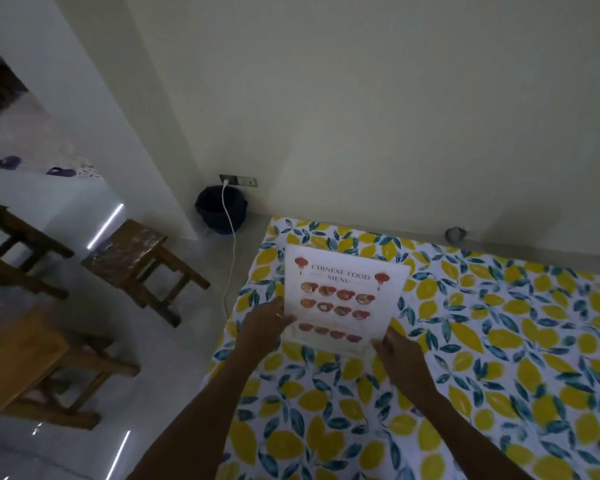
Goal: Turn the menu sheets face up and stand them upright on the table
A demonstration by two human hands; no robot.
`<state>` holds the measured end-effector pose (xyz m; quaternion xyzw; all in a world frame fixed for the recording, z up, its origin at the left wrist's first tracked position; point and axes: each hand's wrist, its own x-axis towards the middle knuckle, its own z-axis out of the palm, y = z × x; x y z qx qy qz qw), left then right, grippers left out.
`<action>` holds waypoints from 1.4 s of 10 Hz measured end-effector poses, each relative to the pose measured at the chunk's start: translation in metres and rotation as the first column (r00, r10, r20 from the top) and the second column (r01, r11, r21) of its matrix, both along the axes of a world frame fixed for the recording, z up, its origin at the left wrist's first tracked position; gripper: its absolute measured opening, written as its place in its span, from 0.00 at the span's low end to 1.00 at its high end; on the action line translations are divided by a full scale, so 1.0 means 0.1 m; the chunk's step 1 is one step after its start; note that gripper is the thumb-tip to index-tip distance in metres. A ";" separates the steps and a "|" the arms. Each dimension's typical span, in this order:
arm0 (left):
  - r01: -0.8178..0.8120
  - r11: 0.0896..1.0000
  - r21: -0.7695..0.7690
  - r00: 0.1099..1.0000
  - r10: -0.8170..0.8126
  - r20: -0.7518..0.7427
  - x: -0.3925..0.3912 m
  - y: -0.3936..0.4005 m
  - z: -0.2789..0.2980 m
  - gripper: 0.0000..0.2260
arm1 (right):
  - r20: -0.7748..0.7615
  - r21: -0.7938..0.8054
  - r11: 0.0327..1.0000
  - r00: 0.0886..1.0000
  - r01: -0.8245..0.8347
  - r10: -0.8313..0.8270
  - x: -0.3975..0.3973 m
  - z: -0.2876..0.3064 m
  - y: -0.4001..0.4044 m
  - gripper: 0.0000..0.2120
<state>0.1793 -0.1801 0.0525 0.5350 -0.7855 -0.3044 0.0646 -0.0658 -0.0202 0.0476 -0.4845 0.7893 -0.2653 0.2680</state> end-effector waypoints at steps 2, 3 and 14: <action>0.057 0.996 -0.062 0.989 -0.065 -0.134 -0.14 -1.16 0.06 0.16 | -0.073 -0.079 0.993 0.992 0.093 -0.099 -0.17 0.10 -1.16 0.09; 0.089 0.994 -0.063 0.982 -0.098 -0.161 -0.25 -1.68 0.08 0.14 | -0.085 -0.059 0.988 0.986 0.139 -0.144 -0.25 0.11 -1.67 0.09; 0.033 0.995 0.089 0.977 -0.013 -0.214 -0.38 -2.18 -0.15 0.19 | 0.173 0.046 0.924 0.908 0.380 -0.382 -0.26 -0.15 -2.26 0.19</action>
